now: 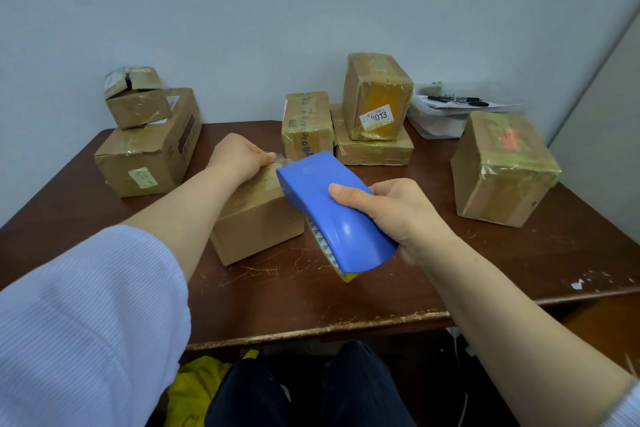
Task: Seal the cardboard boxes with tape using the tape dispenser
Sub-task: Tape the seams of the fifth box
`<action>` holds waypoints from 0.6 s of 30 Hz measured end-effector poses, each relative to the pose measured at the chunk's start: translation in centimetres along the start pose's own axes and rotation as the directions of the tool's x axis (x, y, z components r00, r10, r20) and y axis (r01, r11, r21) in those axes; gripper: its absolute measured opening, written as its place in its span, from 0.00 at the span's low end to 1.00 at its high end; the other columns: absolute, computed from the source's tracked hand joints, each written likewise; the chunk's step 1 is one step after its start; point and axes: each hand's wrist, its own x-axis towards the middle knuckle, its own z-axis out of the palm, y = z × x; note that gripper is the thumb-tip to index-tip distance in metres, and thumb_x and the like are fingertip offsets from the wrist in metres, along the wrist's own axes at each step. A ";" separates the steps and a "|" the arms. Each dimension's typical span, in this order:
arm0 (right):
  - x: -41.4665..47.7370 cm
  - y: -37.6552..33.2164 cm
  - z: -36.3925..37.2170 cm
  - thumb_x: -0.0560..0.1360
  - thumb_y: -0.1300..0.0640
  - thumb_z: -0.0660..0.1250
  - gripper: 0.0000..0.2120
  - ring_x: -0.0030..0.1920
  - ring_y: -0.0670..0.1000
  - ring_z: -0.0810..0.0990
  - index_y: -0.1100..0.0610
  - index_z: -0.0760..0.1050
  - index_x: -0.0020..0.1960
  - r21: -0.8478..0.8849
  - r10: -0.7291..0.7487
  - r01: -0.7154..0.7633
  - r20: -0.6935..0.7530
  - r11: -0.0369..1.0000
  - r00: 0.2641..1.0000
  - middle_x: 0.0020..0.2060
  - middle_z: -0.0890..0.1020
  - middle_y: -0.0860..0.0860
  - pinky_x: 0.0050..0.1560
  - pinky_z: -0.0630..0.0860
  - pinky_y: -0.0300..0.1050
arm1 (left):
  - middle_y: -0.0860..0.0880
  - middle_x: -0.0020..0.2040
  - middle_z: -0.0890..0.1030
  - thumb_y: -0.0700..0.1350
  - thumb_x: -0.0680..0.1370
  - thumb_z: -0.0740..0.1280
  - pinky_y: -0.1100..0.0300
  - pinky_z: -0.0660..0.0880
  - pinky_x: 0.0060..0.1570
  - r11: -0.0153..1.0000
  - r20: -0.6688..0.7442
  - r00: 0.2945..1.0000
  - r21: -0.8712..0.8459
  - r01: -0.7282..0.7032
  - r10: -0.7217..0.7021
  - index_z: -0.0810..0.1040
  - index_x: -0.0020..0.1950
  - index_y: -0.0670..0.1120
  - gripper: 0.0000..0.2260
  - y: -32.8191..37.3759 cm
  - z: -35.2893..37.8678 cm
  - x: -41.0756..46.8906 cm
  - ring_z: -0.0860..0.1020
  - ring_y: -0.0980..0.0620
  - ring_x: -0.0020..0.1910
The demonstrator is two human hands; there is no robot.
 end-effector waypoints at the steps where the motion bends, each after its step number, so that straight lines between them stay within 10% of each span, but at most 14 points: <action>1: 0.0 0.0 0.0 0.68 0.47 0.75 0.16 0.29 0.48 0.81 0.60 0.78 0.35 0.002 0.003 -0.003 0.000 1.000 1.000 0.31 0.83 0.52 0.30 0.74 0.40 | 0.46 0.38 0.79 0.53 0.76 0.69 0.56 0.73 0.41 0.998 0.014 1.000 0.066 0.005 -0.006 0.82 0.43 0.41 0.15 0.1 -0.1 0.1 0.77 0.47 0.41; 3: -0.1 0.1 0.0 0.68 0.47 0.75 0.16 0.27 0.47 0.81 0.60 0.78 0.34 0.010 0.007 -0.007 0.001 1.000 1.000 0.29 0.82 0.51 0.28 0.74 0.38 | 0.45 0.37 0.76 0.55 0.77 0.67 0.57 0.68 0.33 0.976 0.014 0.999 0.214 0.026 -0.030 0.76 0.39 0.40 0.18 0.4 -0.2 -0.2 0.74 0.47 0.37; 6: -0.2 0.4 -0.1 0.68 0.48 0.75 0.16 0.26 0.46 0.81 0.60 0.78 0.34 0.026 0.009 -0.009 0.010 1.000 1.000 0.28 0.82 0.50 0.27 0.74 0.37 | 0.38 0.63 0.72 0.51 0.79 0.65 0.54 0.71 0.49 0.960 -0.080 0.995 0.272 0.071 -0.051 0.70 0.67 0.38 0.22 0.0 0.2 -0.3 0.74 0.41 0.57; 9: -0.2 0.5 -0.2 0.68 0.48 0.75 0.15 0.28 0.48 0.82 0.60 0.78 0.35 0.027 0.007 -0.008 0.027 1.000 1.000 0.30 0.83 0.52 0.29 0.75 0.39 | 0.44 0.67 0.73 0.43 0.79 0.61 0.55 0.69 0.59 0.968 -0.206 0.953 0.163 -0.192 0.224 0.74 0.67 0.44 0.16 -0.4 0.3 -1.2 0.74 0.46 0.61; 13: 0.2 0.2 -0.2 0.68 0.48 0.75 0.16 0.31 0.51 0.83 0.62 0.80 0.39 0.020 0.004 -0.005 0.043 1.000 0.999 0.35 0.84 0.55 0.33 0.77 0.42 | 0.49 0.67 0.73 0.43 0.71 0.62 0.63 0.64 0.55 0.966 0.264 0.930 -0.090 -0.242 0.257 0.71 0.70 0.45 0.26 0.0 -1.2 -3.7 0.70 0.56 0.59; 18: 0.7 -0.6 0.3 0.70 0.48 0.74 0.20 0.35 0.53 0.82 0.66 0.81 0.47 -0.057 0.005 -0.001 0.068 0.998 0.998 0.40 0.84 0.58 0.38 0.77 0.45 | 0.51 0.74 0.64 0.55 0.65 0.77 0.66 0.62 0.61 0.890 0.519 0.830 0.256 -0.379 0.204 0.50 0.79 0.47 0.51 -1.4 -2.3 -3.6 0.65 0.53 0.70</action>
